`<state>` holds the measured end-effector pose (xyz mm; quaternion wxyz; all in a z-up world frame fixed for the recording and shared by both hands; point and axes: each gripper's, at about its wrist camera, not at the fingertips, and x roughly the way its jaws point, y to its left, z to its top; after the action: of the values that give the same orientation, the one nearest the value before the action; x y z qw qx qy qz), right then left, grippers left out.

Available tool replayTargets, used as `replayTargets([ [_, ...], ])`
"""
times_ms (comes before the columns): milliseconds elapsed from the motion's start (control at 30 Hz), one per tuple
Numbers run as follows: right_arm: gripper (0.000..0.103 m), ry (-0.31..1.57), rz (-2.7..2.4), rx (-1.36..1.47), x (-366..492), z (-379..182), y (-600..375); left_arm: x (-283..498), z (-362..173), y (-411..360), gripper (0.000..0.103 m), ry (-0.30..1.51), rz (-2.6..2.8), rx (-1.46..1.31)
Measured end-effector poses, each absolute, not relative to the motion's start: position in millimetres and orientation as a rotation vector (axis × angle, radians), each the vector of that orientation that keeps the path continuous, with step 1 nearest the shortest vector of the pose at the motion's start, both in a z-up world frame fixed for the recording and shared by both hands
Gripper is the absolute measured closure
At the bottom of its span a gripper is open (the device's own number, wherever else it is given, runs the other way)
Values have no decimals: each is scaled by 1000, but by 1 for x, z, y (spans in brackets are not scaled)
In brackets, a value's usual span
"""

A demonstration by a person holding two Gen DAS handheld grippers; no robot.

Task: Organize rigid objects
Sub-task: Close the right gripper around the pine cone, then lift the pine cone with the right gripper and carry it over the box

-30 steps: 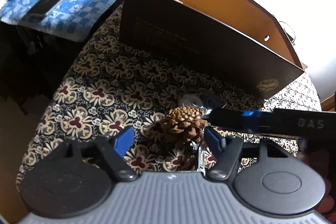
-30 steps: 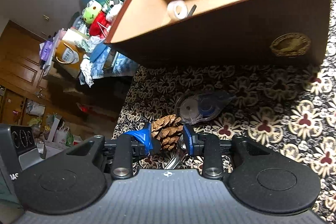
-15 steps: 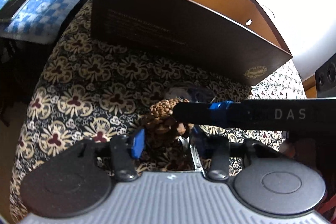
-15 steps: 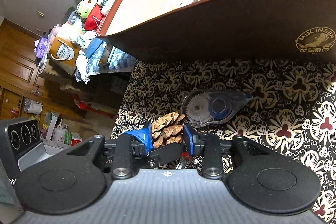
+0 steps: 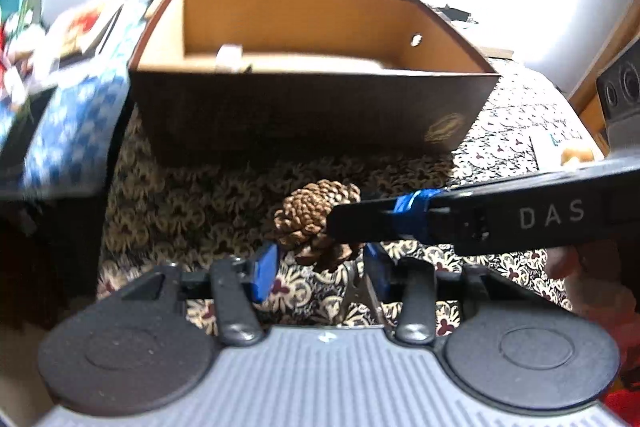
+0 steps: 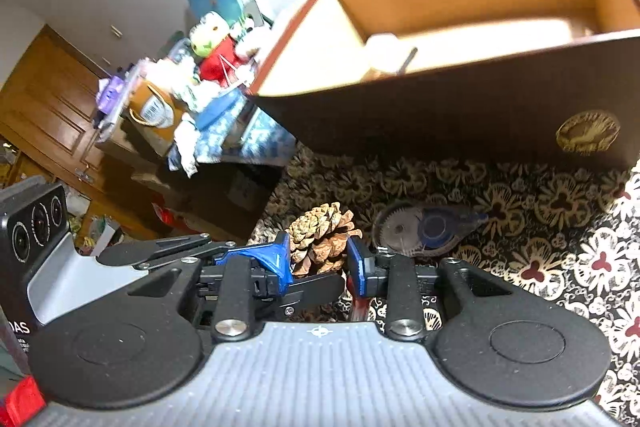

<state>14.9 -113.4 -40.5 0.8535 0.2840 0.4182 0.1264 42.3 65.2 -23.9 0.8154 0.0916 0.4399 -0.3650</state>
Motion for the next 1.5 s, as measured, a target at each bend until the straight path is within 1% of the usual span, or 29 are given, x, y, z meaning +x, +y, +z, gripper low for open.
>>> replayTargets([
  [433,90,639,187,586,-4,19,-145,48,44,30,59,723,-915,214],
  [633,91,559,171,544,22,39,-160,83,66,11,59,641,-952,228],
  [767,91,546,148,549,52,42,-171,121,71,-3,59,647,-963,233],
  [933,92,592,117,611,90,25,-186,169,50,-18,59,732,-977,209],
  [1233,92,742,72,784,140,-17,-207,226,2,-30,59,874,-932,209],
  [1333,92,803,45,827,153,-29,-209,240,-11,-32,64,935,-924,202],
  [1500,92,876,20,864,175,-42,-208,254,-20,-38,64,943,-867,233],
])
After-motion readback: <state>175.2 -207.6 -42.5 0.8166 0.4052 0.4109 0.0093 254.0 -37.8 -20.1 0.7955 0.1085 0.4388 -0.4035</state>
